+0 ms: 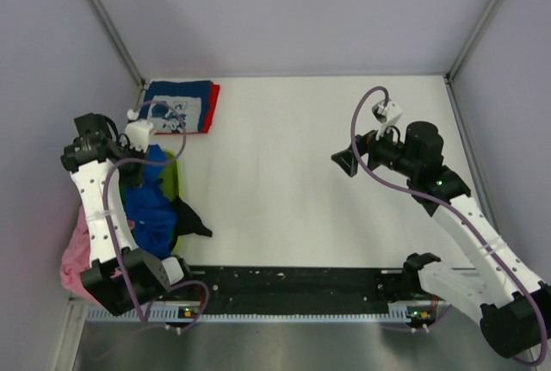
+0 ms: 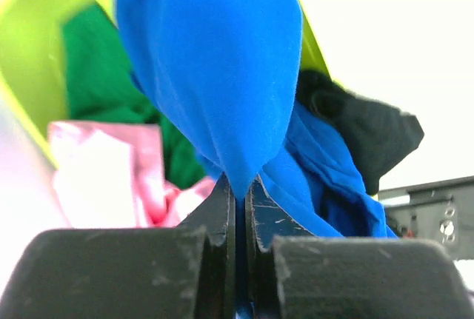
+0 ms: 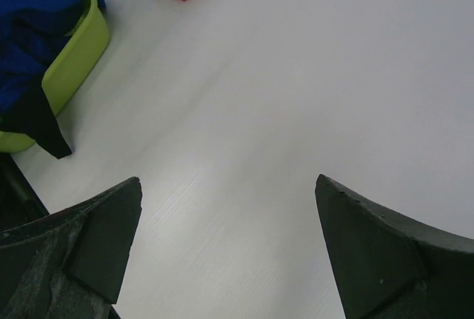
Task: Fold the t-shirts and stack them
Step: Grab crumpled tshirt from bin with the left arm, then move the tshirt to the center of the board
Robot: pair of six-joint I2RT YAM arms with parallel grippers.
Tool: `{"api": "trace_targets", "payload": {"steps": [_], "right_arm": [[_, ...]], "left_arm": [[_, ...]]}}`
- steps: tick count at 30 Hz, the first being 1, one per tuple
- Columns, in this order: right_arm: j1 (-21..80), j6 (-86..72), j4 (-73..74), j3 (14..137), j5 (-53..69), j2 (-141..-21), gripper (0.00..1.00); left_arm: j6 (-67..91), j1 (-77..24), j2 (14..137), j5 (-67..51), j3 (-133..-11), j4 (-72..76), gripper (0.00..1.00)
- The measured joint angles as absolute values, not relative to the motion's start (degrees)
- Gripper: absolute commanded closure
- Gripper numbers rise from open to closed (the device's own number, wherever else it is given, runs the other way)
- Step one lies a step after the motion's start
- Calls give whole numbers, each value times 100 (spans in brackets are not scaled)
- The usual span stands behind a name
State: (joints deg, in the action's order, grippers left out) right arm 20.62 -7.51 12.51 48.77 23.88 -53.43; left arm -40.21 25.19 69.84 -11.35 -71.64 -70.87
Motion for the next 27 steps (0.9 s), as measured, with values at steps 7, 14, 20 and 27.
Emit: {"api": "trace_targets", "payload": {"steps": [7,14,20,27], "right_arm": [[2062,-821,1236,4875,2550,-5343,1],[2064,-1017,1201,4888,2814,-5343,1],[2064,-1068,1271,4888,2676,-5341,1],[2182,-862,1337,4888,3002,-5343,3]], "left_arm": [[-3133,1686,6770,-1885,-9371,-6718,100],[-2300,-1188,7124,-2589,-11085,-6309,100],[-1839,-2064,8228,-3227,-11227,-5999,100],[-1577,-2169,10029,-3540,-11006,-5483,39]]}}
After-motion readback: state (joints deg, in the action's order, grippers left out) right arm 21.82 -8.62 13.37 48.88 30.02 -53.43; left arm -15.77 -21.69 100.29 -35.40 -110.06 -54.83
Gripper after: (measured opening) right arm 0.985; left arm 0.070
